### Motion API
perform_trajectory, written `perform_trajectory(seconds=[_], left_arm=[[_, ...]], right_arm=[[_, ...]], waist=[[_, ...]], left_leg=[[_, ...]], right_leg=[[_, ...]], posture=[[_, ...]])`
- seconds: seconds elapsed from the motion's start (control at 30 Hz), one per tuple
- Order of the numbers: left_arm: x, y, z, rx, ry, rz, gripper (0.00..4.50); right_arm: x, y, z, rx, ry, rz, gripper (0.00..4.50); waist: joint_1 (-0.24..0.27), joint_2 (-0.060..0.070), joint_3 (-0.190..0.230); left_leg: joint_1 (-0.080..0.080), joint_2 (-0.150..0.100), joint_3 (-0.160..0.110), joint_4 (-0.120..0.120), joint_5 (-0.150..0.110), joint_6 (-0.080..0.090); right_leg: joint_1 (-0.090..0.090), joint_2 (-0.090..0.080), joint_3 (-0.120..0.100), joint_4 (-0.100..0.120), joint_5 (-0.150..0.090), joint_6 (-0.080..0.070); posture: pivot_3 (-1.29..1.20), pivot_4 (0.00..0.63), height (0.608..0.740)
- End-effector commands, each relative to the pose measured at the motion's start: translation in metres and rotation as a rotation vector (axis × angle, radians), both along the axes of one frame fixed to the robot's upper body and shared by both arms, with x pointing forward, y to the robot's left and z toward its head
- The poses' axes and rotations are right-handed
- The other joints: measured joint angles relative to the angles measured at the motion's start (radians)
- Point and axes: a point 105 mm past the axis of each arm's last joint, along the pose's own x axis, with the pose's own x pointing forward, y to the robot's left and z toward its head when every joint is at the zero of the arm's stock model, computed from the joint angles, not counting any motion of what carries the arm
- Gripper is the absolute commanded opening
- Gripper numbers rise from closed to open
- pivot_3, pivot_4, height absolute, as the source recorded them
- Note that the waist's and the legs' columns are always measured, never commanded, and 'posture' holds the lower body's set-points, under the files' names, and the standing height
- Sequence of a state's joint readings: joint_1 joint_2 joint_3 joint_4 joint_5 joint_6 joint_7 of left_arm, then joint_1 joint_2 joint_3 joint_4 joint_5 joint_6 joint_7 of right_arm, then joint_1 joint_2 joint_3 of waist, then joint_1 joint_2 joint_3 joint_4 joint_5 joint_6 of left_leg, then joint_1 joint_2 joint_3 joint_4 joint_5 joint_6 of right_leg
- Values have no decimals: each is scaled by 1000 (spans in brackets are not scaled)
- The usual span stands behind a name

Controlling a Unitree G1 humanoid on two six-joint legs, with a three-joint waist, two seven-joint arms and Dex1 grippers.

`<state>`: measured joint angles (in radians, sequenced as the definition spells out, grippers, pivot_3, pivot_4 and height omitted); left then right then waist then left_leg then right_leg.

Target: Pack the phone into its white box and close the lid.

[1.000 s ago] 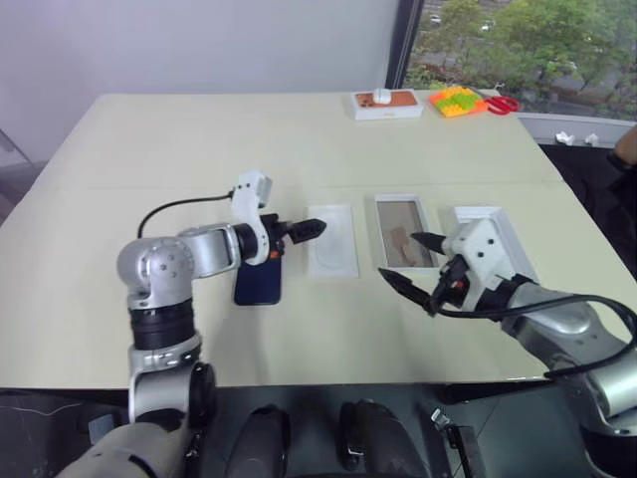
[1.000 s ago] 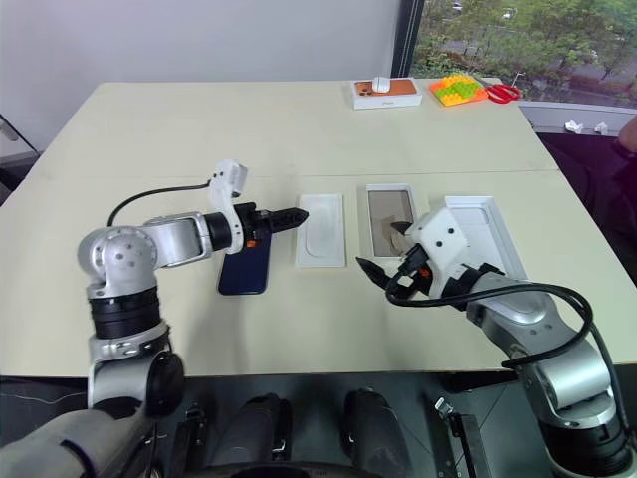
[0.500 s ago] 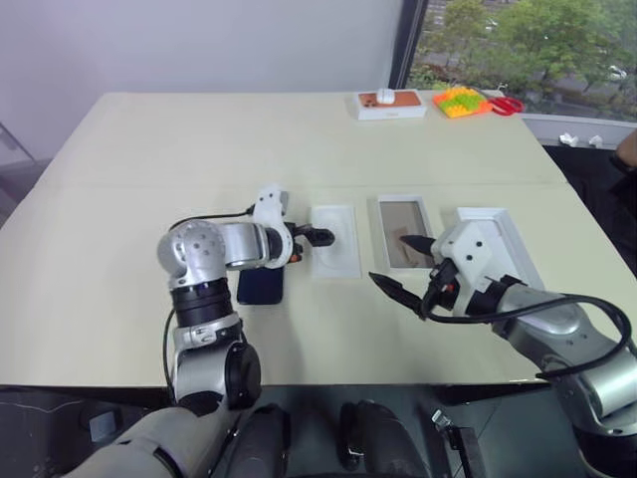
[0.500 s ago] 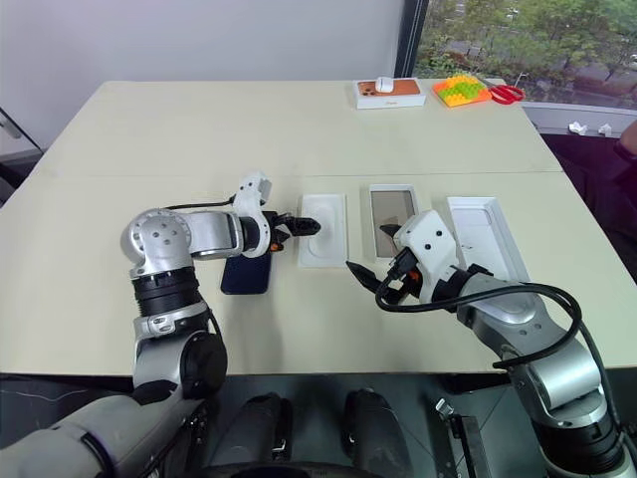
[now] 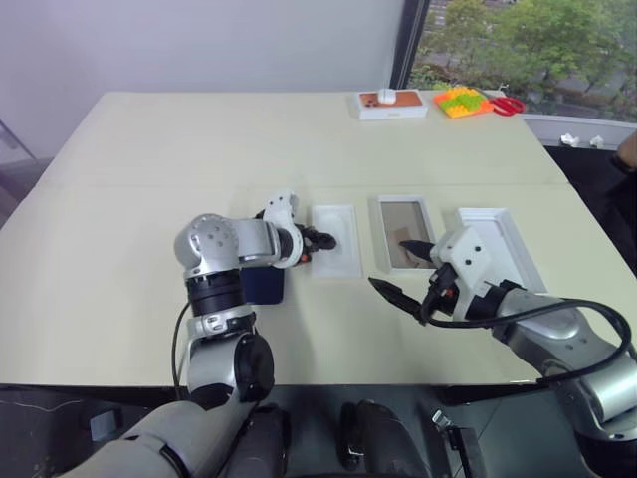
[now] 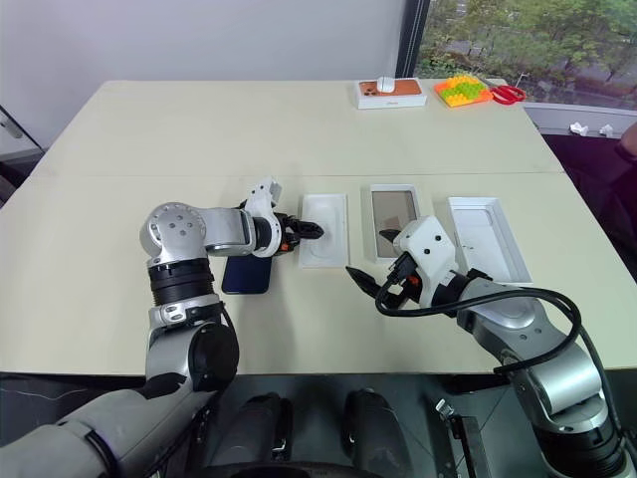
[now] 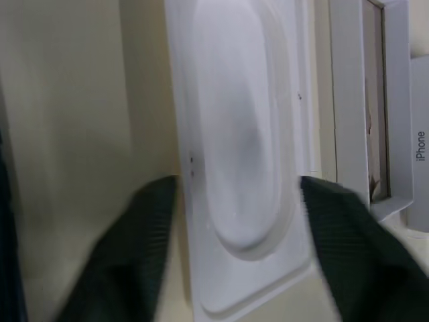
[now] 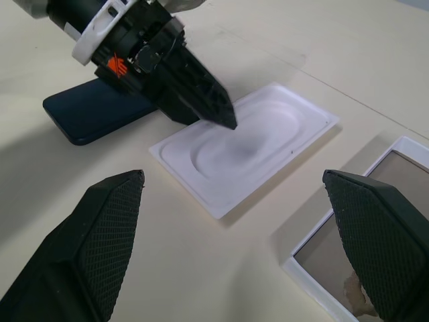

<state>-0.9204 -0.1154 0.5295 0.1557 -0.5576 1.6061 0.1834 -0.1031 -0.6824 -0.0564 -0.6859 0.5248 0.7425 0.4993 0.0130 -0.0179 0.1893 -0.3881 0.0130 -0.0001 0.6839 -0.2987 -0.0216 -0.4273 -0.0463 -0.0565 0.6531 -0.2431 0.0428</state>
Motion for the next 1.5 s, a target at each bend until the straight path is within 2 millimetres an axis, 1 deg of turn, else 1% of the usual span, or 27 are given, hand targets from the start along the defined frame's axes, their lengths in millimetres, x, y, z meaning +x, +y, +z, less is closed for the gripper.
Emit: perform_trajectory(seconds=[0.03, 0.1, 0.13, 0.27, 0.4, 0.47, 0.6, 0.7, 0.73, 0.83, 0.93, 1.0, 1.17, 1.3, 1.5], left_arm=[[0, -5, 12, -19, -39, -16, 1127], [0, -6, 13, -31, -43, -21, 135], [0, -7, 14, -43, -43, -20, 55], [3, -1, 22, -71, -63, 3, 55], [1, 8, 42, -152, -163, -6, 55], [0, 11, 52, -223, -198, -13, 55], [1, 5, 66, -357, -196, -27, 55], [2, -9, 74, -402, -177, -53, 55], [0, -19, 74, -397, -159, -82, 55], [-7, -54, 67, -362, -81, -160, 55], [-9, -68, 58, -313, -25, -171, 55], [-13, -86, 58, -328, 15, -193, 55], [-21, -115, 58, -322, 47, -225, 55], [-27, -130, 49, -280, 77, -244, 55], [-31, -142, 45, -255, 78, -286, 55]], right_arm=[[-4, 4, 9, 4, -44, 15, 4500], [-4, 4, 8, 6, -42, 15, 4500], [-4, 4, 8, 7, -42, 15, 4500], [-5, 4, 8, 9, -40, 12, 4500], [-5, 2, 9, 3, -42, 5, 4500], [-4, -1, 9, -3, -43, -6, 4500], [-2, -7, 8, -17, -44, -23, 4500], [2, -13, 10, -29, -52, -42, 4500], [4, -18, 12, -39, -59, -56, 4500], [7, -35, 16, -74, -71, -95, 4500], [7, -46, 16, -100, -72, -119, 4500], [6, -57, 16, -117, -72, -154, 4500], [2, -71, 14, -143, -67, -197, 4500], [0, -72, 14, -141, -71, -205, 4500], [-1, -69, 12, -137, -69, -205, 4500]], waist=[[0, 0, 0], [-1, 0, 0], [-1, 0, 0], [-1, 0, 0], [-2, 0, 0], [-1, 0, 0], [2, -1, 0], [3, -1, 1], [3, -1, 1], [2, -1, 1], [-1, -2, 1], [1, -2, 1], [0, -2, 1], [1, -2, 1], [1, -2, 1]], left_leg=[[0, 0, 0, 0, 0, 0], [0, 0, 0, 0, 0, 0], [0, 0, 0, 0, 0, 0], [0, 0, 0, 0, 0, 0], [0, 0, 0, 0, 0, 0], [0, 0, 0, 0, 0, 0], [0, 0, 0, 0, 0, -1], [-1, 0, 0, 0, 0, -1], [-1, -1, 0, 0, 0, -1], [-2, -2, 0, 0, 0, -1], [-1, -2, 0, 0, 0, -1], [-1, -1, 0, 0, 0, -1], [-1, -1, -1, 0, 0, -1], [-1, -1, -1, 0, 1, -1], [-1, -1, -1, 0, 1, -2]], right_leg=[[0, 0, 0, 0, 0, 0], [0, 0, 0, 0, 0, 0], [0, 0, 0, 0, 0, 0], [0, 0, 0, 0, 0, 0], [0, 0, 0, 0, 0, 0], [0, 0, 0, 0, 0, 0], [0, 0, 0, 0, 0, 0], [0, 0, -1, -1, 0, 0], [0, -1, -1, -2, 0, 0], [0, -2, 0, -2, 0, 0], [0, -1, 0, -2, 0, 0], [0, 0, 0, -2, 0, 0], [0, 0, -1, -2, 0, 0], [0, 0, -1, -2, 0, 0], [0, 0, -1, -2, 0, 0]], posture=[[0, 150, 740], [0, 150, 740], [0, 150, 740], [0, 150, 740], [0, 150, 740], [0, 150, 740], [0, 150, 740], [0, 150, 740], [0, 150, 740], [0, 150, 740], [0, 150, 740], [0, 150, 740], [0, 150, 740], [0, 150, 740], [0, 150, 740]])
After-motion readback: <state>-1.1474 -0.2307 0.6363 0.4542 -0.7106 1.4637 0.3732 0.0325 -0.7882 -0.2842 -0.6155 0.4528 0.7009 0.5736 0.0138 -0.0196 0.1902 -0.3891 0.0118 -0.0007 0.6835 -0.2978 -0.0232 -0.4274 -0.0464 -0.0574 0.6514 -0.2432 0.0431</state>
